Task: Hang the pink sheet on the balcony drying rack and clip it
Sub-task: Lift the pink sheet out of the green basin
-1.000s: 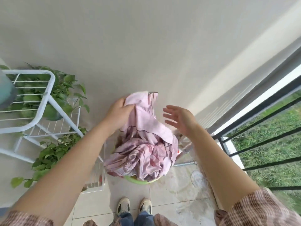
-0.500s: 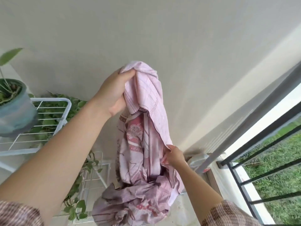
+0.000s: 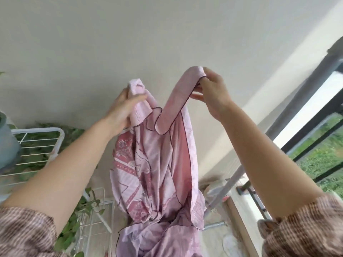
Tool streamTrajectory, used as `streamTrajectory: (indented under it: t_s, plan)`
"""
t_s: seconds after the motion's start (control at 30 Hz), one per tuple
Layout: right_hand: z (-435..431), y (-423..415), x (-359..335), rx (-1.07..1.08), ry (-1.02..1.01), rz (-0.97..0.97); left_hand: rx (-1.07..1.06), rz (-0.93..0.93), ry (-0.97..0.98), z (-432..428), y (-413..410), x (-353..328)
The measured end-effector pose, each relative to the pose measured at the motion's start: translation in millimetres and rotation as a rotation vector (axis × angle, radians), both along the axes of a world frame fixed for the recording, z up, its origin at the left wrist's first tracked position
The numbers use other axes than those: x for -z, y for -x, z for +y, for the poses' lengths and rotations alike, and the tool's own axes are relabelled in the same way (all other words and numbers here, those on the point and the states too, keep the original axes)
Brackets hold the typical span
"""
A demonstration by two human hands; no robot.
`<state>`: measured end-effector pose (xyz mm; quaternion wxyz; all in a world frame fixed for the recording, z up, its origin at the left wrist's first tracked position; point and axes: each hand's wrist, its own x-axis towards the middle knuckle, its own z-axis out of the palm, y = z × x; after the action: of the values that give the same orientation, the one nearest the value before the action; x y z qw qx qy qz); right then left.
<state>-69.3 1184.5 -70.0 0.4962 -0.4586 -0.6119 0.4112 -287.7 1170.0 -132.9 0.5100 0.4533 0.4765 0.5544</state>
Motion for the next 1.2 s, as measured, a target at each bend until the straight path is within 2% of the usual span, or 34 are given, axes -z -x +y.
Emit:
streamTrajectory:
  t_s: [0.1,0.17,0.2,0.27,0.33,0.4,0.5,0.63,0.8,0.93,1.07,1.13,1.2]
  plan:
    - [-7.4,11.4,2.1,-0.168,0.016,0.049,0.282,0.447,-0.012,-2.8,-21.3,18.3]
    - [-11.7,20.4,2.0,-0.296,0.003,-0.005,0.221,0.667,-0.084,6.0,-37.9,26.4]
    - [-11.7,21.5,4.9,-0.331,0.005,-0.032,0.095,0.683,-0.064,8.2,-44.4,23.9]
    - [-8.1,13.5,21.9,-0.304,0.027,0.01,-0.103,0.614,0.0,9.5,-51.8,21.8]
    - [-7.3,-1.5,59.6,-0.155,0.085,0.037,-0.125,0.566,0.005,12.0,-49.2,24.3]
    - [-15.7,-9.7,118.5,-0.061,0.226,-0.158,-0.138,0.51,0.001,14.2,-43.8,22.9]
    - [-42.5,-6.7,212.4,-0.088,0.529,-0.541,-0.194,0.383,-0.003,18.3,-37.9,18.4]
    - [-55.0,-5.0,276.0,0.049,0.633,-0.78,-0.259,0.173,-0.011,19.7,-24.6,0.4]
    - [-42.2,4.1,280.7,-0.024,0.601,-0.767,-0.345,-0.078,-0.051,21.4,2.2,-40.0]
    - [-36.1,28.8,286.4,-0.151,0.704,-0.609,-0.344,-0.178,-0.101,23.3,11.4,-59.9]
    - [-21.3,32.8,289.7,0.026,0.516,-0.79,-0.363,-0.178,-0.116,23.9,13.5,-70.4]
    - [-9.0,12.3,268.7,-0.086,0.505,-0.905,-0.442,-0.113,-0.102,26.5,25.0,-70.0]
    - [4.0,-18.8,232.7,-0.322,0.594,-1.014,-0.521,-0.062,-0.063,28.8,39.9,-66.2]
